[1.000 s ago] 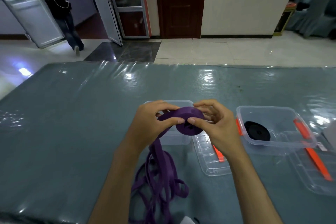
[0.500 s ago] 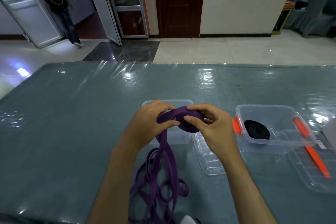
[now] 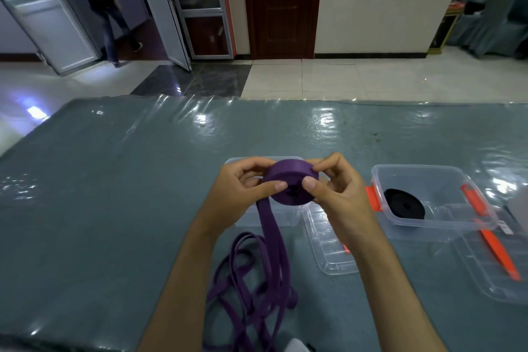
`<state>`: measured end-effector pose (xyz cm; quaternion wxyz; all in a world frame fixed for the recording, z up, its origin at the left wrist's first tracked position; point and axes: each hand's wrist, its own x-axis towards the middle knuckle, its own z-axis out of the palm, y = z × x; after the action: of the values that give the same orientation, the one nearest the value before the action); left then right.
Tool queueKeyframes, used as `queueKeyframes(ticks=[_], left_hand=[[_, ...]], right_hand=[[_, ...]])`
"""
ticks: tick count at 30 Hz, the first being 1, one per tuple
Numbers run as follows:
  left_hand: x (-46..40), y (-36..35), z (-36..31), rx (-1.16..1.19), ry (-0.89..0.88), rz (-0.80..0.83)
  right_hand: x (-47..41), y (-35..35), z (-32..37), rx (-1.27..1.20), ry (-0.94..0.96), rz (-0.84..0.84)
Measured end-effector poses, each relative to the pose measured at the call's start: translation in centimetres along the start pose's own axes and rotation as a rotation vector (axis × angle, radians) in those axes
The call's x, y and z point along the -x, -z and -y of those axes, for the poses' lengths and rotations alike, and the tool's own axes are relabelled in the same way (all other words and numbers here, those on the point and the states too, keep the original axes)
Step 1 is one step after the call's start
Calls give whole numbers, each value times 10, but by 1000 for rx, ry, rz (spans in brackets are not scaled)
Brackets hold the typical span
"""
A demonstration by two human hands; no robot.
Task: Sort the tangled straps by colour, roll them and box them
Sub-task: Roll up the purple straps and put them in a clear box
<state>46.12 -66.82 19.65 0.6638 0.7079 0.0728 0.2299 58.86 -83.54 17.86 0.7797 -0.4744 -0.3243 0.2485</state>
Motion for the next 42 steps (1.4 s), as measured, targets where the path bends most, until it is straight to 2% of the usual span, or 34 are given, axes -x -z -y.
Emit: queueKeyframes(ticks=[6, 9, 13, 16, 18, 21, 24, 27, 29, 33, 35, 40, 42], left_hand=[[-3, -8, 6, -61, 8, -75], [-5, -7, 8, -55, -8, -135], [-6, -13, 14, -59, -86, -186], [-5, -11, 11, 46, -90, -102], [-8, -5, 9, 21, -106, -60], [-12, -6, 12, -84, -180, -160], [-11, -10, 18, -54, -156, -226], [-9, -1, 21, -6, -84, -110], [-10, 6, 19, 2, -56, -52], [-12, 0, 19, -87, -150, -216], [-11, -6, 22, -37, -178, -257], [-15, 3, 17, -79, -116, -60], [-17, 3, 14, -69, -119, -107]], right_hand=[[-2, 4, 7, 224, 10, -47], [-2, 8, 7, 301, -48, 42], [-4, 8, 12, 294, -59, 39], [-5, 7, 14, 310, 27, 16], [-4, 7, 10, 270, 18, 5], [-2, 7, 0, 300, -43, -7], [-2, 9, -2, 330, -49, -26], [-2, 9, -3, 304, 27, -58], [-1, 7, -4, 264, 1, -79], [0, 4, -4, 217, -140, -11], [-1, 4, -2, 208, -125, 0], [-1, 3, 0, 191, 2, -132], [-1, 3, 0, 206, -23, -127]])
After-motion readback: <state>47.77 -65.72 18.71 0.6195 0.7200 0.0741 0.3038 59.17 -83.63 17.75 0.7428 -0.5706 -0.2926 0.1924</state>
